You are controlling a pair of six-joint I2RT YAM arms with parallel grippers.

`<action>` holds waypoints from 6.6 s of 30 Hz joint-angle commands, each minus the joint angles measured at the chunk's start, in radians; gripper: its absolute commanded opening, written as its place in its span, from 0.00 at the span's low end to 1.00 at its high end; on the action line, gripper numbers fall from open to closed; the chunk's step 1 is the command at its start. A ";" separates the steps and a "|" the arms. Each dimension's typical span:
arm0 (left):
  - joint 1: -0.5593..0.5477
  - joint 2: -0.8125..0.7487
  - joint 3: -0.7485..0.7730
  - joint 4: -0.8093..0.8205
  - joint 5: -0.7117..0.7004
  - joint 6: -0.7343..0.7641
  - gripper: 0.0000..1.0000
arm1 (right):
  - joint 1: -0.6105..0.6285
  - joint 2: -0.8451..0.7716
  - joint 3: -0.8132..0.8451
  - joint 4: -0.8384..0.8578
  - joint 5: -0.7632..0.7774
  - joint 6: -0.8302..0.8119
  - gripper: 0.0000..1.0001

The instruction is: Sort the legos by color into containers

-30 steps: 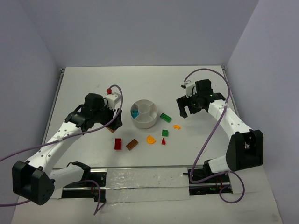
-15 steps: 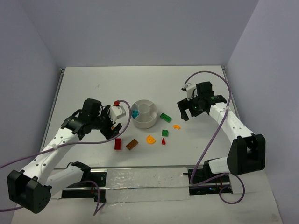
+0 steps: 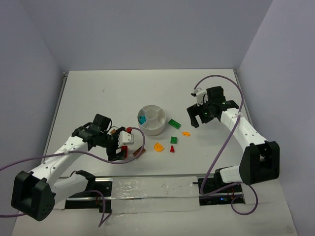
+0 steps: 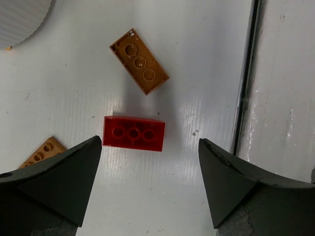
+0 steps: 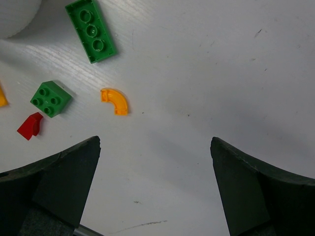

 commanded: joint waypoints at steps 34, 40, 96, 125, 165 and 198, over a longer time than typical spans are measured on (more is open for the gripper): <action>-0.119 -0.145 -0.320 0.387 -0.180 0.190 0.80 | -0.003 -0.013 -0.020 0.025 0.056 -0.004 1.00; -0.135 -0.087 -0.312 0.425 -0.187 0.183 0.76 | -0.004 -0.006 -0.010 0.022 0.058 -0.007 1.00; 0.146 0.466 0.647 0.327 0.349 -0.965 0.38 | -0.007 -0.001 0.017 0.001 0.020 0.002 1.00; 0.075 0.833 1.027 0.152 -0.148 -1.486 0.31 | -0.007 0.041 0.047 0.002 0.040 0.000 1.00; -0.032 0.914 1.069 0.103 -0.218 -1.481 0.54 | -0.007 0.072 0.069 -0.005 0.049 0.002 1.00; 0.154 0.568 1.043 0.255 -0.503 -1.261 0.73 | 0.315 -0.065 -0.064 -0.099 -0.124 -0.016 0.63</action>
